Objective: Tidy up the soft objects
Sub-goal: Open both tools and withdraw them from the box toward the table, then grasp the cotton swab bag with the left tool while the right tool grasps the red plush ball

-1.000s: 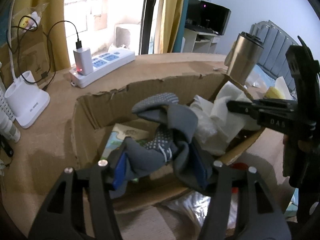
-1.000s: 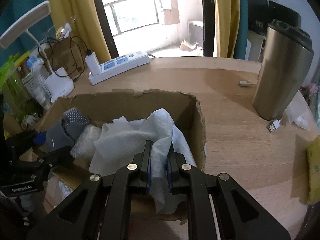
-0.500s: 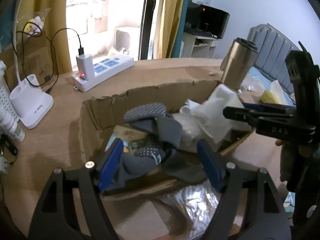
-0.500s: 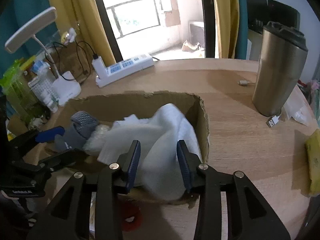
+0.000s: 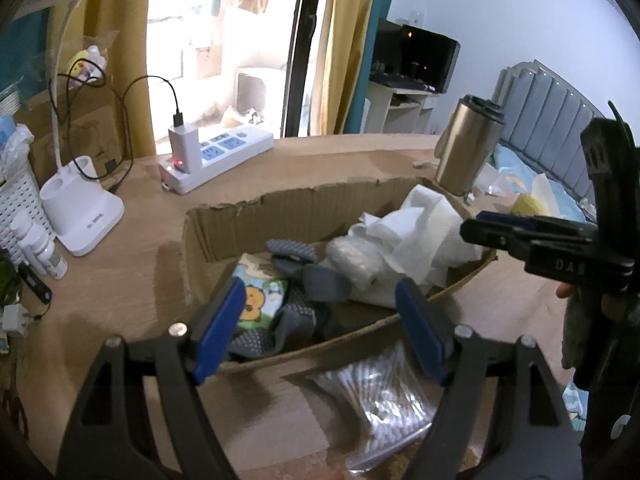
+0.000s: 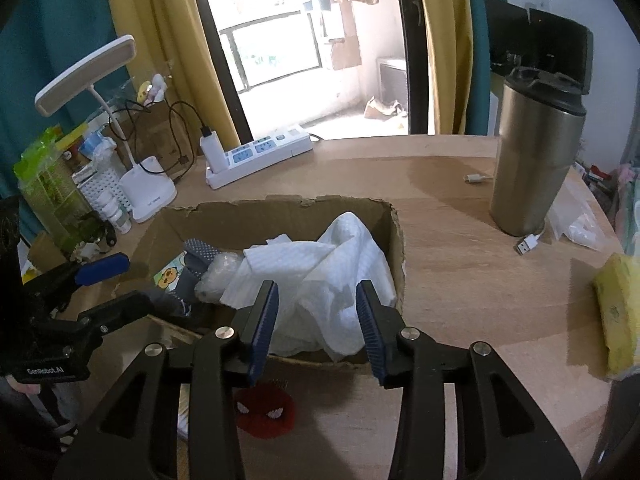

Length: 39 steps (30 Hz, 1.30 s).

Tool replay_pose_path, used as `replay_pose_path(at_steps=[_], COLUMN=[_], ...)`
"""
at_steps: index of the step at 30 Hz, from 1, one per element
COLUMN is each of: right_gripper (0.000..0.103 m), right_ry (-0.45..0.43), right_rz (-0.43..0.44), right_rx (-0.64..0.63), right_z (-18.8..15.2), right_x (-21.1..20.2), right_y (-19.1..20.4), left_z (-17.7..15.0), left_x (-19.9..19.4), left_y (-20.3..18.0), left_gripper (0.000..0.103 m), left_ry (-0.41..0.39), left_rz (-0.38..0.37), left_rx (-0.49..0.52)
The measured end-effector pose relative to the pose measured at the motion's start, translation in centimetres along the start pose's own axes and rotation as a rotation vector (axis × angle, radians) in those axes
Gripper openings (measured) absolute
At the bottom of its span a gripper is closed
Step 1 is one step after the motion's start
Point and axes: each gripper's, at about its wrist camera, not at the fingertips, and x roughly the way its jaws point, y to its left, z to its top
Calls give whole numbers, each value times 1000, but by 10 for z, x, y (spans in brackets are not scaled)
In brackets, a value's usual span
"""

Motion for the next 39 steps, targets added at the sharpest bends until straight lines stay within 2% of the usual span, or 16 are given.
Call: replay_pose_path(at_steps=[16, 21, 39], right_gripper=[43, 51, 52], right_ry=[-34, -38, -13], right_rz=[-19, -29, -18], right_rx=[5, 14, 12], right_z=[-19, -25, -51], right_x=[-33, -41, -42], right_y=[5, 6, 21], left_z=[-11, -18, -48], left_x=[-32, -36, -44], left_y=[-8, -9, -9], left_gripper=[79, 79, 79], left_ry=[-34, -27, 5], left_rz=[3, 5, -4], left_rx=[-9, -13, -23])
